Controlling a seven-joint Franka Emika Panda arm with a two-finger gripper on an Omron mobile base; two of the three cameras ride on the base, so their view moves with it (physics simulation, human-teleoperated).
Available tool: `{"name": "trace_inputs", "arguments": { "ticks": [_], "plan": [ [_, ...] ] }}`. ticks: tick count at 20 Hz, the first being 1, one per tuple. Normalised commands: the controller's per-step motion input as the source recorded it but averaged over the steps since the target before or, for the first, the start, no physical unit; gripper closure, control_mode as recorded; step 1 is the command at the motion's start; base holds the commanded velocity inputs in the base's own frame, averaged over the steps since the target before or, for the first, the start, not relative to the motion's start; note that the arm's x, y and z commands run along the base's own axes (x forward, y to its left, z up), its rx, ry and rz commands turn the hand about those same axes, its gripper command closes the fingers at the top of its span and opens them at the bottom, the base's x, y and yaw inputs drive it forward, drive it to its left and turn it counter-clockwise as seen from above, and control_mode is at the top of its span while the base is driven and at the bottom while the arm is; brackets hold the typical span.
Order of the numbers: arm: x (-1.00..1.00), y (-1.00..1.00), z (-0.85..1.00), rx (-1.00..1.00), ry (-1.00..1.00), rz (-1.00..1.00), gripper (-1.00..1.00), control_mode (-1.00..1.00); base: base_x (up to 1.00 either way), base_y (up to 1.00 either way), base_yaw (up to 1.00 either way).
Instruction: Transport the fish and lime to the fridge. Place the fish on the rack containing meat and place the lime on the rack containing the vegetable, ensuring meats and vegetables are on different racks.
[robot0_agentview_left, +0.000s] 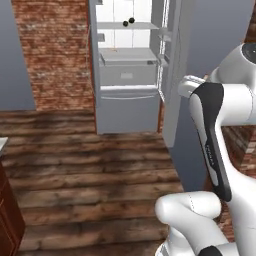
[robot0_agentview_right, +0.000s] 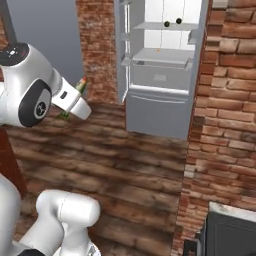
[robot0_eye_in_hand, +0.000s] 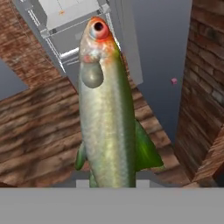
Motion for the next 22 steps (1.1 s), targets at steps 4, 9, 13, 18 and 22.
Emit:
{"name": "trace_inputs", "arguments": {
  "ticks": [4,9,13,18,22],
  "plan": [
    [0.0,0.0,0.0,0.0,0.0,0.0,1.0,1.0,1.0,0.09,-0.02],
    [0.0,0.0,0.0,0.0,0.0,0.0,1.0,1.0,1.0,0.61,-0.16],
    [0.0,0.0,0.0,0.0,0.0,0.0,1.0,1.0,1.0,0.46,-0.22],
    [0.0,0.0,0.0,0.0,0.0,0.0,1.0,1.0,0.97,0.17,-0.15],
    [0.0,0.0,0.0,0.0,0.0,0.0,1.0,1.0,0.92,-0.13,0.0]
  ]
}}
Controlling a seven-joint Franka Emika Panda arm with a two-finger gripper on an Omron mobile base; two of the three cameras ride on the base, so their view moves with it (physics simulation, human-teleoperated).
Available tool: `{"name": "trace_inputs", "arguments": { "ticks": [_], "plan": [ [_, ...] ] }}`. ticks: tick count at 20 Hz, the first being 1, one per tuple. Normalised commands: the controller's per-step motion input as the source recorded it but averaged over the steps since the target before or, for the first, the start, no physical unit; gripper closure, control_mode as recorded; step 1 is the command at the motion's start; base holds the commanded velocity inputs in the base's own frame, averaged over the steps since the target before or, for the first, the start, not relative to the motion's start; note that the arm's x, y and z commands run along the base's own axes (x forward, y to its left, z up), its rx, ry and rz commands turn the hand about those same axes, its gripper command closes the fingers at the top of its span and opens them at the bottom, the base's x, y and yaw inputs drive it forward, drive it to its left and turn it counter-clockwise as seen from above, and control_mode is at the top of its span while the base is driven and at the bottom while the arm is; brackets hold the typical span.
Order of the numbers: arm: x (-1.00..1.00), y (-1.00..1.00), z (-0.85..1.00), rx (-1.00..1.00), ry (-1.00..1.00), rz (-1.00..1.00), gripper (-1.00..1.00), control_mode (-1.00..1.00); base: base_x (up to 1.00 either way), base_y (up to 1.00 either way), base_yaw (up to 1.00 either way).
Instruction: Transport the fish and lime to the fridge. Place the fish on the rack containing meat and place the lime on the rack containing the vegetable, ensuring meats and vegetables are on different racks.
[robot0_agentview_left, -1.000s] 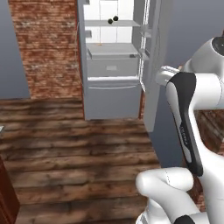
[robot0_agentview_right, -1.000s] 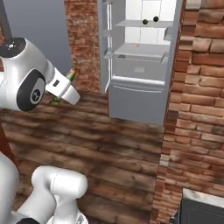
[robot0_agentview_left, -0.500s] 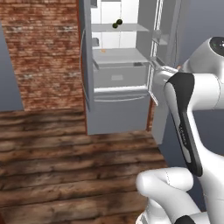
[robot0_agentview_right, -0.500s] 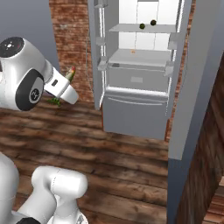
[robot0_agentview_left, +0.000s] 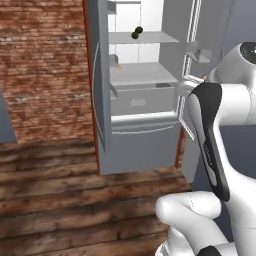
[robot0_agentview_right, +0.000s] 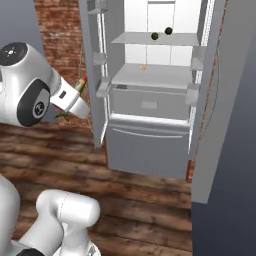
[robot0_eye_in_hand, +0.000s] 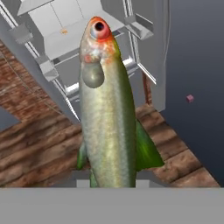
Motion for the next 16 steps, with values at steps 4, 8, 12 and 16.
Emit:
{"name": "trace_inputs", "arguments": {
  "ticks": [4,8,12,16],
  "plan": [
    [0.0,0.0,0.0,0.0,0.0,0.0,1.0,1.0,1.0,0.0,-0.04],
    [0.0,0.0,0.0,0.0,0.0,0.0,1.0,1.0,1.0,-0.11,-0.01],
    [0.0,0.0,0.0,0.0,0.0,0.0,1.0,1.0,1.0,-0.31,-0.01],
    [0.0,0.0,0.0,0.0,0.0,0.0,1.0,1.0,1.0,-0.27,-0.02]
  ]
}}
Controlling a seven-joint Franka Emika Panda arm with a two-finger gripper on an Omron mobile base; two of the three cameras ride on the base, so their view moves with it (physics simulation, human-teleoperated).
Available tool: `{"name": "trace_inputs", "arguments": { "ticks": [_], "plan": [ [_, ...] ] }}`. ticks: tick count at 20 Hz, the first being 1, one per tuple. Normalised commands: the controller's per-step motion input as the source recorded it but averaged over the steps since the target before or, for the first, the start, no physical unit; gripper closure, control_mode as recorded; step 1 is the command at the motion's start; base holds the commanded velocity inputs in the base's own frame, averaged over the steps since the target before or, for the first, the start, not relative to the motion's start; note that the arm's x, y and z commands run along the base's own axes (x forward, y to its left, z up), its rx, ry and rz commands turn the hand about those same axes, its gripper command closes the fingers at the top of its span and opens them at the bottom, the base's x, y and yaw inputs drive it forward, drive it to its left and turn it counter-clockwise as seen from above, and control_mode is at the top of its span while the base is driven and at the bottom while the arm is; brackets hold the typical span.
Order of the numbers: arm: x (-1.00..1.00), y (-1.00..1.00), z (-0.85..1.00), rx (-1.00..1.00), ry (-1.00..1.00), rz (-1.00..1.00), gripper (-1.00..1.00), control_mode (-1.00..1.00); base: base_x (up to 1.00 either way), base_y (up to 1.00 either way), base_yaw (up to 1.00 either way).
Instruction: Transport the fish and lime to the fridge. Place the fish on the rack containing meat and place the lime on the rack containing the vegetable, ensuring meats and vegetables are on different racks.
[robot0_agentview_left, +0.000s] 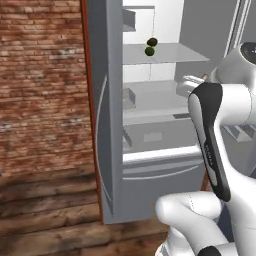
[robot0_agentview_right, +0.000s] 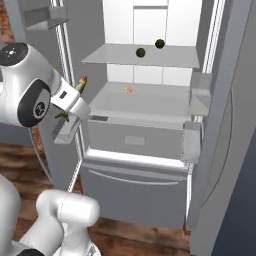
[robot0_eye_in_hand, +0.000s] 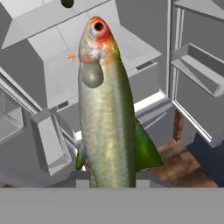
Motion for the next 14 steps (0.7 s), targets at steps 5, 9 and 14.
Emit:
{"name": "trace_inputs", "arguments": {
  "ticks": [5,9,14],
  "plan": [
    [0.0,0.0,0.0,0.0,0.0,0.0,1.0,1.0,1.0,-0.25,-0.01],
    [0.0,0.0,0.0,0.0,0.0,0.0,1.0,1.0,1.0,-0.19,0.0],
    [0.0,0.0,0.0,0.0,0.0,0.0,1.0,1.0,0.99,-0.24,0.04]
  ]
}}
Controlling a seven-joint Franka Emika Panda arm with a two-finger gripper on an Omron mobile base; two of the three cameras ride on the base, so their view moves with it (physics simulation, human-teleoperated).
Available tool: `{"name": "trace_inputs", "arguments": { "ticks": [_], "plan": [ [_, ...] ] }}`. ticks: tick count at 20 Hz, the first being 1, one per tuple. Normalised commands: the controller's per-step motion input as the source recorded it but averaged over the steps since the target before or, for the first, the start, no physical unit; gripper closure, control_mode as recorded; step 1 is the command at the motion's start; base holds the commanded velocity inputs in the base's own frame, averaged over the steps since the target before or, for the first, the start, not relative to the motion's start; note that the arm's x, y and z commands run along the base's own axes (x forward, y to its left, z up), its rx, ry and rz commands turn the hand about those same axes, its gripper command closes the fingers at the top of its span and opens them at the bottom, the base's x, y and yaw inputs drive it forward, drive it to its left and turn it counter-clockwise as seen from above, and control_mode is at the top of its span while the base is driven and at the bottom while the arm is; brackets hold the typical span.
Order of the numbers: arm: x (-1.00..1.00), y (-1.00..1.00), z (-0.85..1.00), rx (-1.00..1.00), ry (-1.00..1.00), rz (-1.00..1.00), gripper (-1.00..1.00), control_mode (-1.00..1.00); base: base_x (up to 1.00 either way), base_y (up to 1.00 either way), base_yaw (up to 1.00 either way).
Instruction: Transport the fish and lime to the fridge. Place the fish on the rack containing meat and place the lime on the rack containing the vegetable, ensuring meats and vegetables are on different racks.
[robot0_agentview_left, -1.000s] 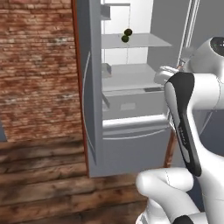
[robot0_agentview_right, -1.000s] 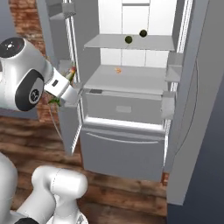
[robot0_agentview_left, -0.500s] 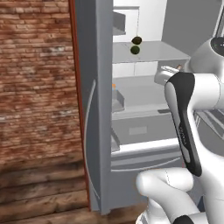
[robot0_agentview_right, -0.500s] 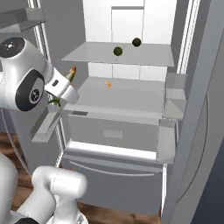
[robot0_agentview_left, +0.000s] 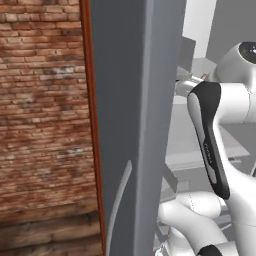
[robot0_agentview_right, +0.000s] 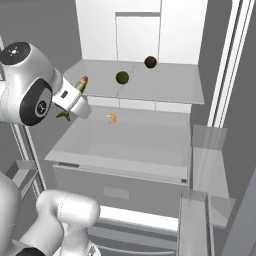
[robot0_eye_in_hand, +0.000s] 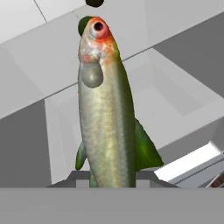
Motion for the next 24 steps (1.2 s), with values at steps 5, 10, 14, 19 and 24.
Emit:
{"name": "trace_inputs", "arguments": {
  "ticks": [5,10,14,19,24],
  "plan": [
    [0.0,0.0,0.0,0.0,0.0,0.0,1.0,1.0,0.56,-0.27,0.16],
    [0.0,0.0,0.0,0.0,0.0,0.0,1.0,1.0,0.32,-0.27,0.24],
    [0.0,0.0,0.0,0.0,0.0,0.0,1.0,1.0,0.28,-0.27,0.25],
    [0.3,-0.1,-0.29,0.1,0.0,0.18,1.0,-1.0,0.08,-0.04,0.04],
    [0.45,-0.35,-0.57,0.11,0.01,0.19,1.0,-1.0,0.0,0.0,0.0]
  ]
}}
